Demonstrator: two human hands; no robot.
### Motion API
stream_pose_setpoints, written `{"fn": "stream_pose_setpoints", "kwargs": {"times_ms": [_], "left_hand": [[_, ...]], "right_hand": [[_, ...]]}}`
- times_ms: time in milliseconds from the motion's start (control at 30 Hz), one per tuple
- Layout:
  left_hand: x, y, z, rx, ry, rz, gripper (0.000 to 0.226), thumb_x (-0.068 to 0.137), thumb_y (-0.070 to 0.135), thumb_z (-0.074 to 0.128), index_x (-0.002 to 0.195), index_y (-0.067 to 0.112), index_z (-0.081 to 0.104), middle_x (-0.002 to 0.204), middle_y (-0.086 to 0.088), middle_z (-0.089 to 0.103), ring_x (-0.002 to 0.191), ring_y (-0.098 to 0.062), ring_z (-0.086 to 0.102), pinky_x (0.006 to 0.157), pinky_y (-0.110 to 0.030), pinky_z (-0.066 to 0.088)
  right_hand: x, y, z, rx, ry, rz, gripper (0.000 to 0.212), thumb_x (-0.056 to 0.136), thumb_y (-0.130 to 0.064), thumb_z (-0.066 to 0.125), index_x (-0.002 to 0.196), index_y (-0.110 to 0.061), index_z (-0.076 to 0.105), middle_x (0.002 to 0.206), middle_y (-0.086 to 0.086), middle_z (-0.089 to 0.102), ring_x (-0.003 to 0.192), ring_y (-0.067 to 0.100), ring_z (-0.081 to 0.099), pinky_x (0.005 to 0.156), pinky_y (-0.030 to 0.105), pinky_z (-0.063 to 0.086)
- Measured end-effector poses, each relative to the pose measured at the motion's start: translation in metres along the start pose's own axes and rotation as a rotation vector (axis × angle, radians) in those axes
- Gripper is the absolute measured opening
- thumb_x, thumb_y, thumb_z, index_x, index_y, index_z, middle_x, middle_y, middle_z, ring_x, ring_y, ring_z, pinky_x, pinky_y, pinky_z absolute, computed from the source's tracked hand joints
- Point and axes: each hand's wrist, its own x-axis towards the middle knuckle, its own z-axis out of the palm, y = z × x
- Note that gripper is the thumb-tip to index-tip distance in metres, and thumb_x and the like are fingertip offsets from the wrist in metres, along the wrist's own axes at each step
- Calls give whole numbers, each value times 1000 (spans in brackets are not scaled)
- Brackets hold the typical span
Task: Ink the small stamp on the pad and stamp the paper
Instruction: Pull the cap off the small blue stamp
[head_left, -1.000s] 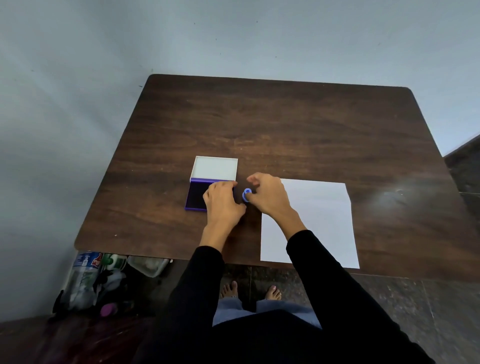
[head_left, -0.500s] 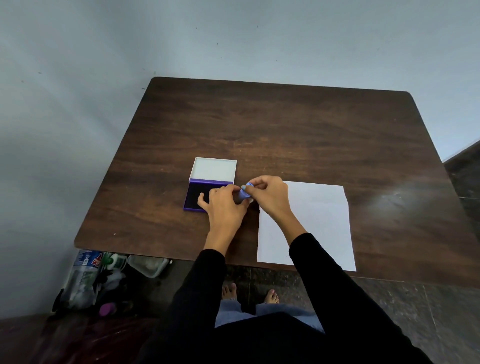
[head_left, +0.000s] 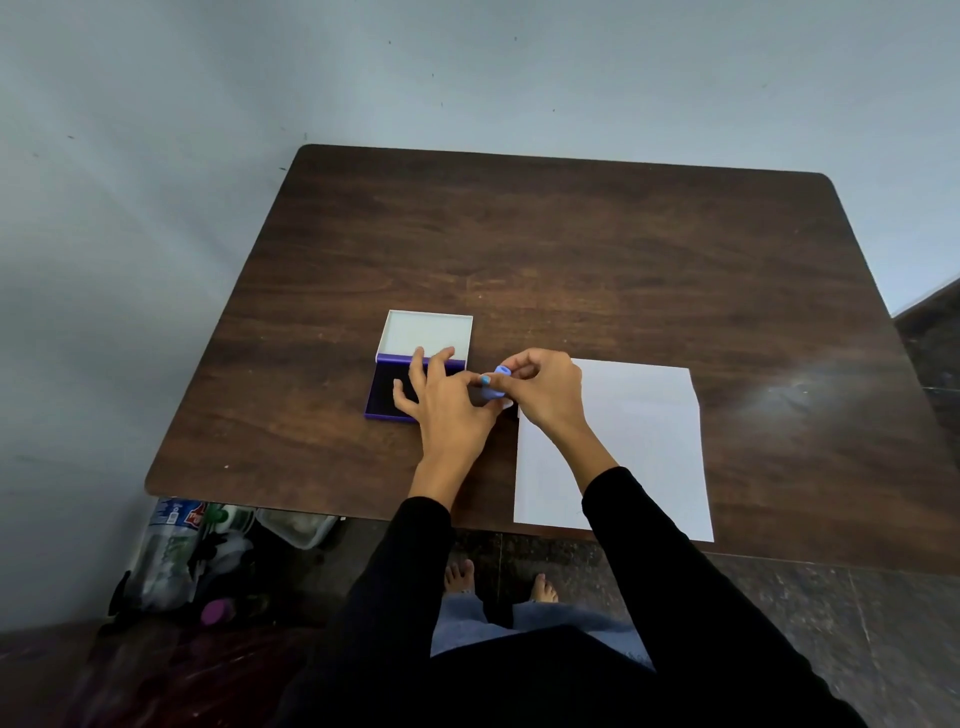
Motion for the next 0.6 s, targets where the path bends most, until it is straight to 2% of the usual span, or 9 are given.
{"fn": "stream_pose_setpoints", "kwargs": {"times_ms": [200,367,500,600], "left_hand": [[2,-1,1,16,-33,-20,26,76,32,77,98,19,72,156,0,23,146,-26,-5,112,-57,-5],[5,-6,3,0,-61,-30,26,77,31,76,99,20,72,158,-2,19,146,-27,-8,112,-58,-6],[6,-10,7,-7,-75,-45,31,76,34,77,103,22,72,158,-2,19,146,-26,-9,111,-59,-7],[5,-13,13,-23,-58,-44,30,75,34,77,103,25,72,158,-1,17,146,-26,-11,111,-59,-8]], "right_hand": [[0,0,-1,4,-33,-61,19,75,-17,78,88,-5,73,83,13,73,70,17,64,65,23,52],[2,2,-1,21,-102,-96,25,75,-9,77,99,-4,71,94,14,73,78,16,65,67,13,49],[7,5,-4,53,-207,-98,32,76,0,73,107,-4,69,102,15,72,88,21,69,78,22,53],[10,8,-6,85,-204,-98,31,79,2,69,109,-5,68,104,15,72,91,21,68,81,25,54]]}}
